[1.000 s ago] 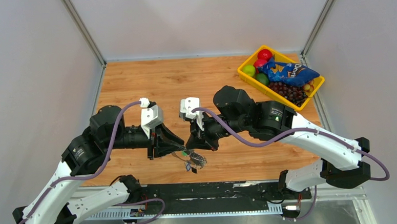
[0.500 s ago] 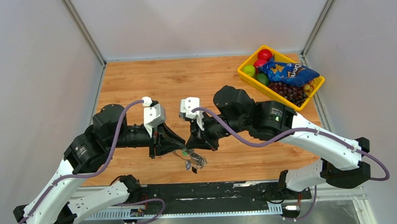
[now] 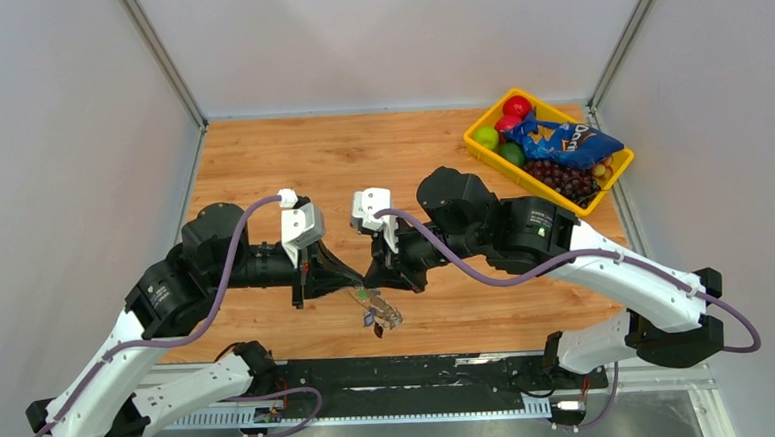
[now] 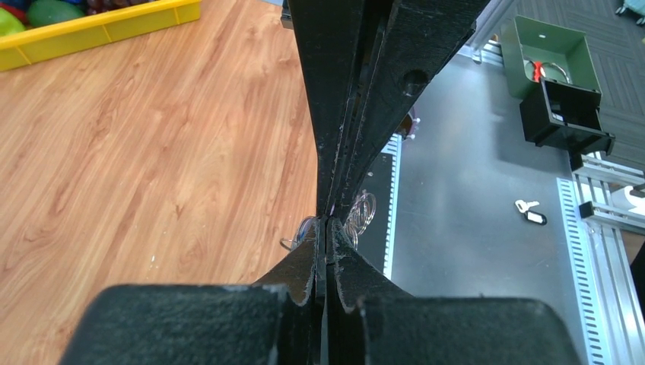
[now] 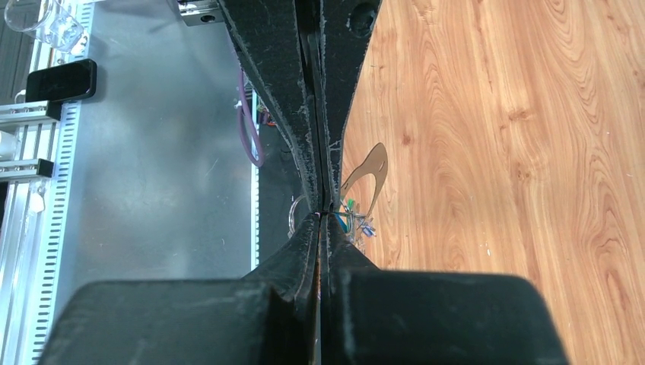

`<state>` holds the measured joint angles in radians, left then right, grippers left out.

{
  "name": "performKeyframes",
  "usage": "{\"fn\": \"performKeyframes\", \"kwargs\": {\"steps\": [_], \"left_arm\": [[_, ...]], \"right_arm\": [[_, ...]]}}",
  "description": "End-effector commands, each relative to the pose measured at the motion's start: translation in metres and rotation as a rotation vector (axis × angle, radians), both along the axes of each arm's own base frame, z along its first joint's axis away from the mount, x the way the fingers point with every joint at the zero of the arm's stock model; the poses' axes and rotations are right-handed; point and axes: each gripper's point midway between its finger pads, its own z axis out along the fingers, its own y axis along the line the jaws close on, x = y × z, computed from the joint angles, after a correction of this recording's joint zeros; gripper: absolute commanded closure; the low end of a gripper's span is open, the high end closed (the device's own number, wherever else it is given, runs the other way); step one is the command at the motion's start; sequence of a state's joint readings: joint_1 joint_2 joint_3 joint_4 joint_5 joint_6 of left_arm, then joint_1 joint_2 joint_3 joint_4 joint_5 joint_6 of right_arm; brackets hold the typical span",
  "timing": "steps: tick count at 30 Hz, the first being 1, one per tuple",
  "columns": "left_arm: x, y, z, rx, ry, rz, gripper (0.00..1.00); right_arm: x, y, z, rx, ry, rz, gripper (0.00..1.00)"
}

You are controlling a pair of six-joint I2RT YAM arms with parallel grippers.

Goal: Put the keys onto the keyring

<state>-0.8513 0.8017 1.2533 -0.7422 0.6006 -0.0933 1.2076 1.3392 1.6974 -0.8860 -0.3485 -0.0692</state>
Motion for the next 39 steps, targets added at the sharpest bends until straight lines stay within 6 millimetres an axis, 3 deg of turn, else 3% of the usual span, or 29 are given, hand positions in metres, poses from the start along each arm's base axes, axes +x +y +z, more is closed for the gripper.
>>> {"fn": "performKeyframes", "kwargs": {"steps": [1, 4, 9, 11, 16, 24, 30, 39], "left_arm": [[0.008, -0.001, 0.006, -0.019, -0.048, 0.028, 1.0], [0.01, -0.001, 0.014, -0.056, -0.071, 0.04, 1.0], [0.01, -0.004, 0.037, -0.155, -0.125, 0.043, 1.0], [0.006, -0.002, 0.05, -0.211, -0.155, 0.033, 1.0], [-0.007, 0.004, 0.079, -0.334, -0.223, 0.001, 1.0], [-0.03, 0.019, 0.122, -0.558, -0.342, -0.044, 1.0], [-0.031, 0.021, 0.124, -0.576, -0.351, -0.046, 1.0], [0.003, 0.016, 0.109, -0.505, -0.326, 0.105, 1.0]], "right_arm": [[-0.003, -0.008, 0.044, 0.138, -0.04, -0.014, 1.0], [-0.003, -0.013, 0.057, 0.187, -0.057, -0.026, 0.99], [-0.006, -0.022, 0.082, 0.281, -0.092, -0.031, 0.7], [-0.004, -0.028, 0.09, 0.316, -0.112, -0.051, 0.64], [-0.003, -0.038, 0.105, 0.388, -0.154, -0.07, 0.59], [0.003, -0.034, 0.094, 0.385, -0.178, -0.084, 0.6], [-0.002, -0.025, 0.087, 0.39, -0.158, -0.047, 0.6], [-0.024, -0.006, 0.072, 0.433, -0.044, 0.073, 0.61]]}}
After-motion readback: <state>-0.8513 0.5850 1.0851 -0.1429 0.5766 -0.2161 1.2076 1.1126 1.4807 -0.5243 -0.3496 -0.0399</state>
